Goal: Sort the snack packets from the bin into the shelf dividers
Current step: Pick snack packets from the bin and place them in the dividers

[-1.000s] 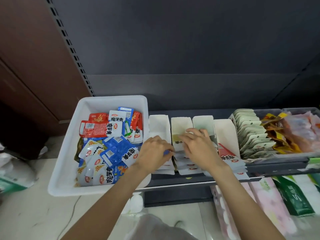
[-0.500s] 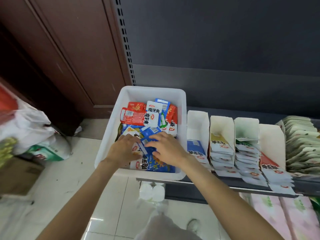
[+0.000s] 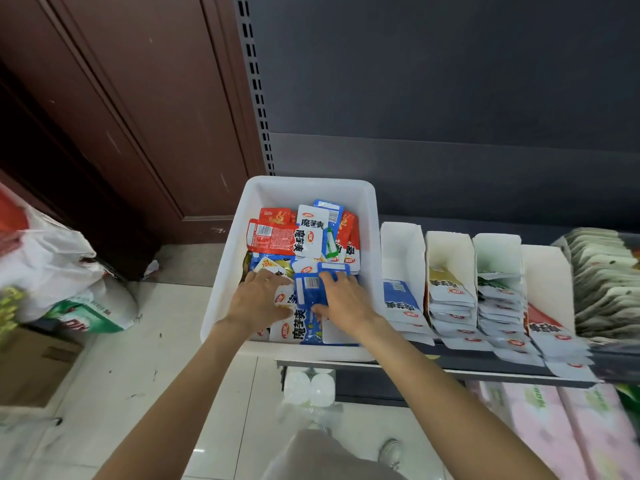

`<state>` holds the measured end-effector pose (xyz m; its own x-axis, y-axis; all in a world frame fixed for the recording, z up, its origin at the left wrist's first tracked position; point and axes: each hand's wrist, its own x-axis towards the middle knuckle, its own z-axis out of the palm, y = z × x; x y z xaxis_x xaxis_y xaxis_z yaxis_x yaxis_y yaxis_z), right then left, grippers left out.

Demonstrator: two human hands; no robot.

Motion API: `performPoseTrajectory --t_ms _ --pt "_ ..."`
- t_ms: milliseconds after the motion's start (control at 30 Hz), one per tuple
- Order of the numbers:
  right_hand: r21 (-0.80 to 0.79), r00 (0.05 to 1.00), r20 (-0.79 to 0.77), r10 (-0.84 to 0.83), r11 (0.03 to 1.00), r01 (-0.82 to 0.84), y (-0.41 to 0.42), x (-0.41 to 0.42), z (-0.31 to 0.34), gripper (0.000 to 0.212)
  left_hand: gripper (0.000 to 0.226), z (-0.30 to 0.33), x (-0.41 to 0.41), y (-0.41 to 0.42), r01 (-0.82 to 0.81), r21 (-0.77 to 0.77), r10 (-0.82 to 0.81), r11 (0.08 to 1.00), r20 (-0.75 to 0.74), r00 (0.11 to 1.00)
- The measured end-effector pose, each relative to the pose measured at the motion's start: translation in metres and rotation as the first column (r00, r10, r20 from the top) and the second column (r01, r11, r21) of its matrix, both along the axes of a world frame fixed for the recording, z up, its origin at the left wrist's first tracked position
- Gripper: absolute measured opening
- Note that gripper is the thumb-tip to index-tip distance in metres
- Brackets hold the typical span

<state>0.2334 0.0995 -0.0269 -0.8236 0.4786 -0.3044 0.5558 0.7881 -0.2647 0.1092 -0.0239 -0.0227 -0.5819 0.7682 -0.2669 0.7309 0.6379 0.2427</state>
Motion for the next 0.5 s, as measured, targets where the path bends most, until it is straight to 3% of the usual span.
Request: performPoseTrajectory --t_ms 100,233,300,333,367,433,500 --pt "0.040 0.999 0.002 -0.049 0.998 0.049 -0.001 -0.001 -0.001 0.062 0.054 -0.002 0.003 0.000 0.019 0.009 -0.018 1.000 -0.029 0.999" --pt "0.098 0.989 -0.126 -0.078 0.991 0.091 -0.006 0.002 0.013 0.050 0.051 -0.004 0.007 -0.001 0.041 -0.002 -0.041 0.999 -0.069 0.997" --pt "0.010 0.949 -0.239 -0.205 0.977 0.214 -0.002 0.012 0.027 0.048 0.047 -0.002 0.011 -0.002 0.014 0.063 -0.011 0.998 -0.056 0.998" --pt "-0.081 0.905 -0.302 -0.300 0.954 0.289 0.000 0.019 0.036 0.048 0.044 0.000 0.013 -0.002 -0.033 0.170 0.039 0.985 -0.028 0.999" --pt "-0.207 0.839 -0.367 -0.403 0.914 0.348 0.004 0.028 0.045 0.049 0.040 0.003 0.018 -0.001 -0.119 0.313 0.113 0.942 0.036 0.993" --pt "-0.502 0.667 -0.465 -0.583 0.794 0.343 0.006 0.044 0.062 0.049 0.030 0.020 0.032 0.001 -0.388 0.534 0.233 0.751 0.335 0.913" --pt "-0.744 0.534 -0.458 -0.710 0.636 0.207 0.004 0.055 0.077 0.046 0.021 0.042 0.050 0.004 -0.640 0.488 0.179 0.593 0.695 0.696"
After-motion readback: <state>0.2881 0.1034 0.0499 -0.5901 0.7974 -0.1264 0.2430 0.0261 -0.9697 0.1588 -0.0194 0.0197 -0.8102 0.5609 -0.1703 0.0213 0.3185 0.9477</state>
